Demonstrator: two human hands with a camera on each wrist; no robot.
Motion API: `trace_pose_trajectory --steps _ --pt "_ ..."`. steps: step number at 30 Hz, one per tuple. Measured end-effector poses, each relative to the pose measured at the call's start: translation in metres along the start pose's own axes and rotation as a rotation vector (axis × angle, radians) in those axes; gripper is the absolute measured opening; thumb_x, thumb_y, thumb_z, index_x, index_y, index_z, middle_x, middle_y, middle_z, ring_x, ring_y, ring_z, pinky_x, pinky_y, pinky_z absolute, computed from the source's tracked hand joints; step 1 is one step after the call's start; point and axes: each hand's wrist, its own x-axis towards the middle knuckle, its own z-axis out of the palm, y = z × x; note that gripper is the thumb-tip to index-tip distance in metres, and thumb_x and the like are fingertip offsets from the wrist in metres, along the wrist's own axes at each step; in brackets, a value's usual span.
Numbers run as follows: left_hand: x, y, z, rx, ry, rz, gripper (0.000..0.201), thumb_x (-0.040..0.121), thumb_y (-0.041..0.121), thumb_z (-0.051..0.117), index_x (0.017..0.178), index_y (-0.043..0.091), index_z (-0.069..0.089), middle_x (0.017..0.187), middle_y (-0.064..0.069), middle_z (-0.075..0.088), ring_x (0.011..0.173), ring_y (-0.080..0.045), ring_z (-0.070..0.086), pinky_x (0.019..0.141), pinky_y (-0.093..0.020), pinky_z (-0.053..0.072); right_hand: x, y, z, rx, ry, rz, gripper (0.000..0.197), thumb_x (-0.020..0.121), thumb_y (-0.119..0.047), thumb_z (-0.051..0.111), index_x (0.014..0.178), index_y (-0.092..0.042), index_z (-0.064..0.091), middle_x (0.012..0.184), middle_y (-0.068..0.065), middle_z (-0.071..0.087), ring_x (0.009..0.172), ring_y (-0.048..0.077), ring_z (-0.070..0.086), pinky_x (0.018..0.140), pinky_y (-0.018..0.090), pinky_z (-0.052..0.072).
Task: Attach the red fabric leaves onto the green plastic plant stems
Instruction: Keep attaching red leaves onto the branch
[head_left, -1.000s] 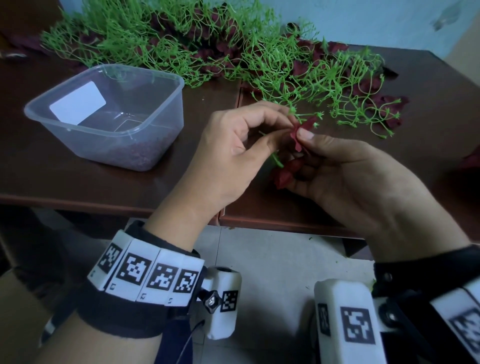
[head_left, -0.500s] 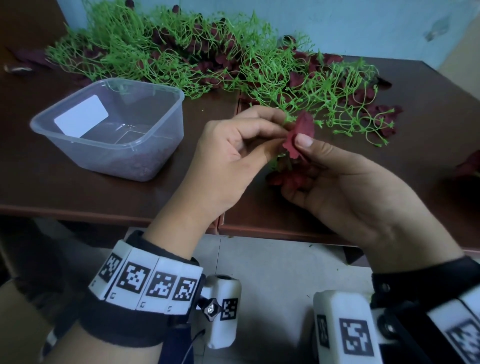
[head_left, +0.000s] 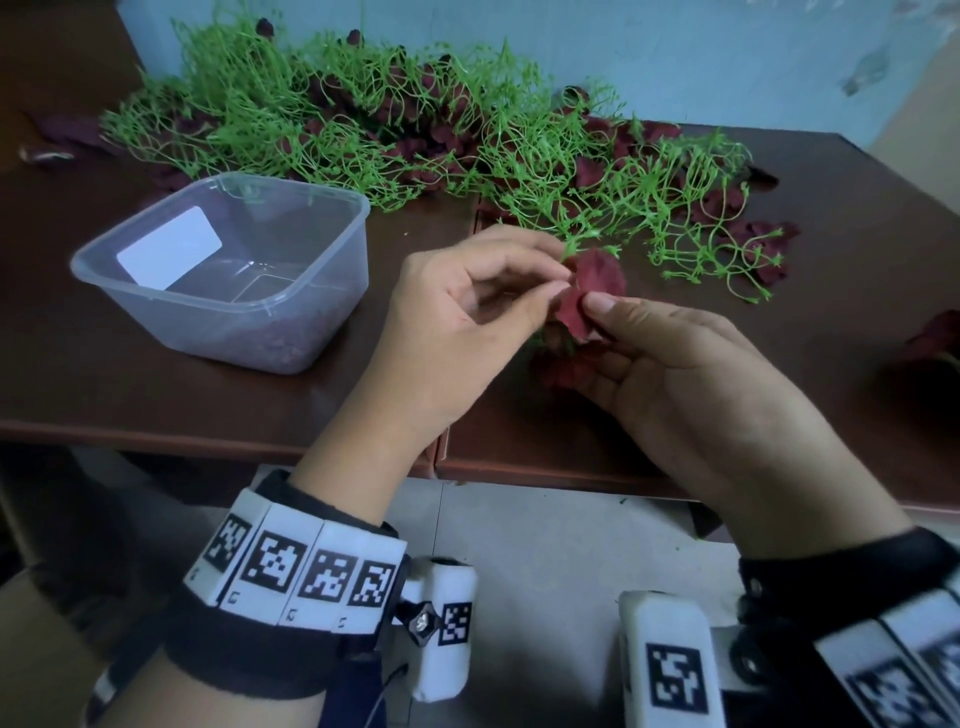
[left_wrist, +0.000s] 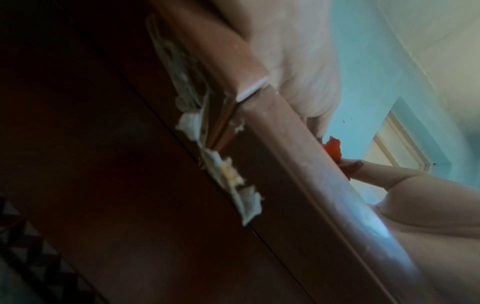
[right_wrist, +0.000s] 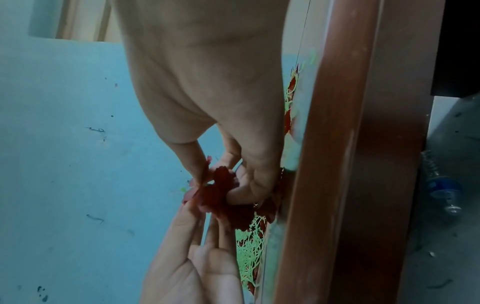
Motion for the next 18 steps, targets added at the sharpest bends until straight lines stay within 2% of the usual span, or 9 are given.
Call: trace_pose_trajectory --steps 3,6,8,9,11,12,14,16,18 --pt "-0.001 0.004 0.0 -0.091 0.091 -0.041 0.023 0.086 -0.009 0.074 0.096 0.009 0.064 0.097 0.001 0.076 0.093 -0.018 0.076 0.082 -0.027 0.059 0.001 -0.003 -0.004 0.009 0.03 -0.026 0.025 0.076 -0.016 0.065 0.095 -0.001 0.066 0.085 0.014 0.07 0.086 0.03 0.061 0.073 0.035 0.06" --pt "-0.002 0.01 -0.001 -0.087 0.162 -0.042 0.028 0.086 -0.003 0.076 0.098 0.014 0.058 0.094 -0.005 0.077 0.083 -0.022 0.077 0.063 -0.025 0.058 0.002 -0.004 -0.006 0.007 0.059 -0.052 0.044 0.074 -0.017 0.068 0.112 0.005 0.062 0.094 0.018 0.069 0.089 0.031 0.061 0.078 0.034 0.056" --pt "-0.002 0.013 -0.003 -0.075 0.194 -0.048 0.03 0.086 0.001 0.078 0.102 0.017 0.059 0.093 -0.002 0.078 0.082 -0.02 0.078 0.058 -0.024 0.056 0.002 -0.003 -0.004 0.043 0.064 -0.077 0.049 0.078 -0.015 0.066 0.121 0.008 0.058 0.093 0.02 0.067 0.078 0.024 0.063 0.078 0.031 0.056" --pt "-0.001 0.014 -0.003 -0.07 0.21 -0.054 0.03 0.085 0.003 0.079 0.102 0.019 0.061 0.093 0.0 0.078 0.083 -0.018 0.078 0.057 -0.022 0.055 0.002 -0.003 -0.003 0.067 0.061 -0.091 0.044 0.081 -0.013 0.065 0.119 0.007 0.058 0.09 0.019 0.068 0.073 0.02 0.064 0.075 0.028 0.057" --pt "0.0 0.014 -0.003 -0.068 0.236 -0.053 0.028 0.084 0.005 0.081 0.101 0.019 0.065 0.091 0.002 0.078 0.087 -0.017 0.077 0.062 -0.02 0.054 0.003 -0.004 -0.002 0.11 0.069 -0.107 0.023 0.09 -0.008 0.058 0.11 0.004 0.059 0.079 0.011 0.073 0.065 0.013 0.068 0.068 0.025 0.058" --pt "0.001 0.013 -0.003 -0.072 0.247 -0.044 0.027 0.083 0.005 0.081 0.1 0.018 0.066 0.091 0.001 0.079 0.09 -0.018 0.077 0.069 -0.023 0.057 0.003 -0.004 -0.002 0.123 0.071 -0.107 0.013 0.094 -0.006 0.055 0.103 0.002 0.059 0.075 0.007 0.073 0.063 0.011 0.069 0.067 0.025 0.059" --pt "0.001 0.011 -0.005 -0.059 0.261 -0.022 0.025 0.082 0.005 0.082 0.099 0.017 0.069 0.092 -0.002 0.08 0.095 -0.022 0.076 0.084 -0.043 0.061 0.004 -0.005 -0.001 0.13 0.07 -0.104 0.012 0.098 -0.006 0.051 0.092 -0.002 0.061 0.076 0.007 0.075 0.068 0.014 0.073 0.074 0.03 0.06" --pt "0.002 0.008 -0.006 -0.03 0.258 -0.008 0.022 0.084 0.007 0.081 0.099 0.019 0.071 0.092 0.0 0.08 0.096 -0.025 0.076 0.089 -0.061 0.054 0.005 -0.006 0.0 0.127 0.074 -0.097 0.015 0.098 -0.007 0.05 0.089 -0.005 0.062 0.086 0.013 0.076 0.077 0.021 0.075 0.076 0.032 0.059" --pt "0.002 0.006 -0.006 -0.01 0.246 -0.008 0.018 0.087 0.008 0.078 0.101 0.018 0.073 0.094 -0.001 0.08 0.097 -0.026 0.076 0.089 -0.062 0.054 0.005 -0.005 0.0 0.15 0.087 -0.089 0.013 0.099 -0.009 0.049 0.09 -0.008 0.059 0.091 0.014 0.076 0.08 0.024 0.076 0.067 0.028 0.059"
